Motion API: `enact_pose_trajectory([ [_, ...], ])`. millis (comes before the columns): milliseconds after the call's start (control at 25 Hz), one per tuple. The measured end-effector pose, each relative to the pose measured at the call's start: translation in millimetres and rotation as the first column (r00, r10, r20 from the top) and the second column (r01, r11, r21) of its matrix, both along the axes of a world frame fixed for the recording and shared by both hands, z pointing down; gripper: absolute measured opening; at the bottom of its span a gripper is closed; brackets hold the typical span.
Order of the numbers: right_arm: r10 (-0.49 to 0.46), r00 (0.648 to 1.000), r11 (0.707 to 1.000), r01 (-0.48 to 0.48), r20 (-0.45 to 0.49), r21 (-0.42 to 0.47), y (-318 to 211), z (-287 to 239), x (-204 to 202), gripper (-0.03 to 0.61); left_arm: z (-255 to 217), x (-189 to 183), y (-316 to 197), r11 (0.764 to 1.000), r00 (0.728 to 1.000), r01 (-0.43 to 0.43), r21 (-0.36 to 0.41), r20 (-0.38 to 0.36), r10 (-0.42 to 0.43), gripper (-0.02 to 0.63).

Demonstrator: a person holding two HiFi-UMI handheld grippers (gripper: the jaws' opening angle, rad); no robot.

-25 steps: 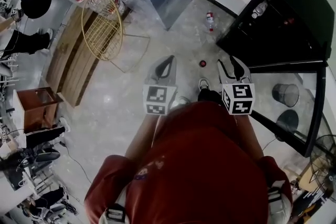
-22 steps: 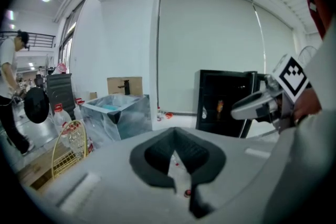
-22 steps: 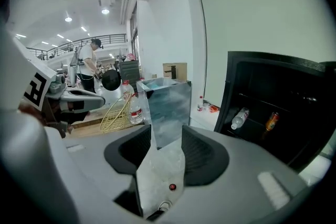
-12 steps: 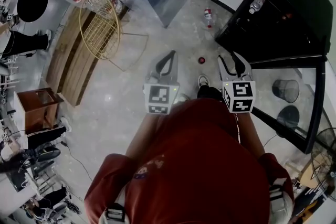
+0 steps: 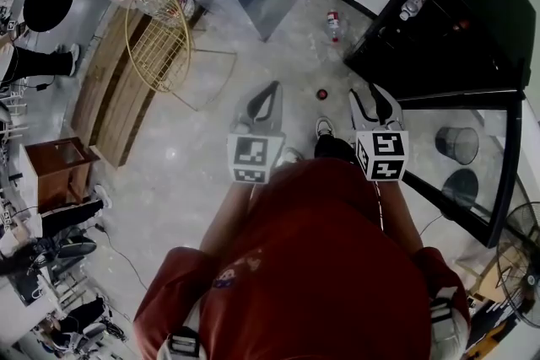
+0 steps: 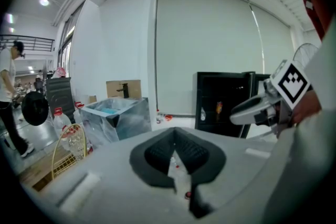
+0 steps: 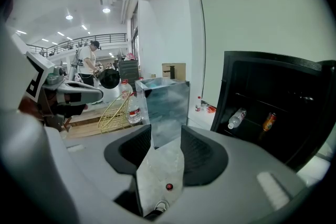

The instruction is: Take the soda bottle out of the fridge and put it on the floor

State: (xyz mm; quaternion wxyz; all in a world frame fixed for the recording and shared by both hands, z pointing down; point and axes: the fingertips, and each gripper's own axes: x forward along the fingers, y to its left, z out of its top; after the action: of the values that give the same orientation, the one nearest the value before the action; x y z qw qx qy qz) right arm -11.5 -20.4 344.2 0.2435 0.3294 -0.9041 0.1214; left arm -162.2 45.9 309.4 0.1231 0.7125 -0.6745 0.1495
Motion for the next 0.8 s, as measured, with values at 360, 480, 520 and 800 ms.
enact_pose_trajectory([
  [360, -0.034, 0.999, 0.999, 0.034, -0.018, -0.008, 3.0, 7.1, -3.0, 0.154, 8.5, 3.9, -0.6, 1.000, 1.000, 0.002, -0.015, -0.024, -0.003, 0.000],
  [480, -0.046, 0.999, 0.999, 0.046, -0.018, -0.002, 3.0, 5.3, -4.7, 0.128, 8.2, 4.6, -2.5, 1.000, 1.000, 0.003, -0.012, -0.029, -0.003, 0.000],
  [520, -0.050, 0.999, 0.999, 0.050, -0.017, 0.001, 2.5, 4.2, -5.3, 0.120, 7.2, 4.5, -3.1, 1.000, 1.000, 0.003, -0.010, -0.030, -0.004, 0.000],
  [800, -0.068, 0.998, 0.998, 0.068, 0.011, -0.012, 4.3, -2.5, -7.9, 0.014, 5.2, 4.3, -3.1, 1.000, 1.000, 0.005, -0.008, -0.029, -0.005, 0.000],
])
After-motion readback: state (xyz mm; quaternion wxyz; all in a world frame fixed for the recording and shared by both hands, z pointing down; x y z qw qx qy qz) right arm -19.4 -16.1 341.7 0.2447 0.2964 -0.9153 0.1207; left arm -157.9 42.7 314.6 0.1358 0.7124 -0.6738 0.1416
